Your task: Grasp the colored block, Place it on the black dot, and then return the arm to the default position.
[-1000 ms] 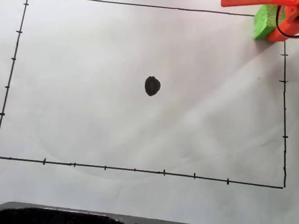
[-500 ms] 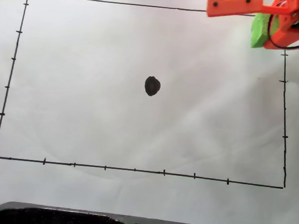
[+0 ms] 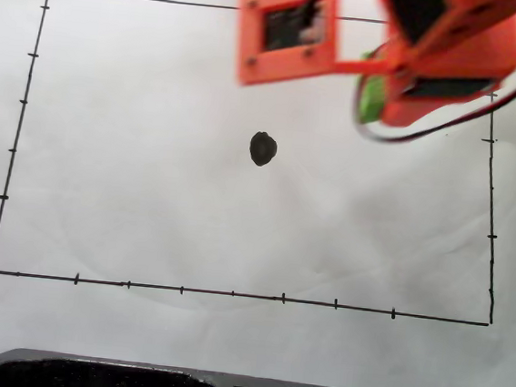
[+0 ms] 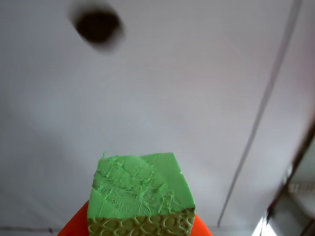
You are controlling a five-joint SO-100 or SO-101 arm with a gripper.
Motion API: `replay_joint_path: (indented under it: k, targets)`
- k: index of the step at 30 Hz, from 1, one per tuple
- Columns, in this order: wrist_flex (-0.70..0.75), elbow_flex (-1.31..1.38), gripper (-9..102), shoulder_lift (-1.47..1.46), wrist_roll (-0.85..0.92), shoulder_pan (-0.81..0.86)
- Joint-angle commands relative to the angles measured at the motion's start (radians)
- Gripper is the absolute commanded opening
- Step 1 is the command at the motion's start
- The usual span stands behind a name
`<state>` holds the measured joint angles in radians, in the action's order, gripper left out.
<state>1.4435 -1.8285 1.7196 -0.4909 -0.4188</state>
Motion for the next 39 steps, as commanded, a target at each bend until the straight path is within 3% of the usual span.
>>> replay_joint_path:
  k: [1, 17, 39]
  targets:
    - [0.009, 0.026, 3, 0.018, 0.109, 0.083]
    - [-0.110, 0.040, 3, -0.097, 0.399, 0.290]
    - [-0.160, 0.081, 3, -0.207, 0.459, 0.322]
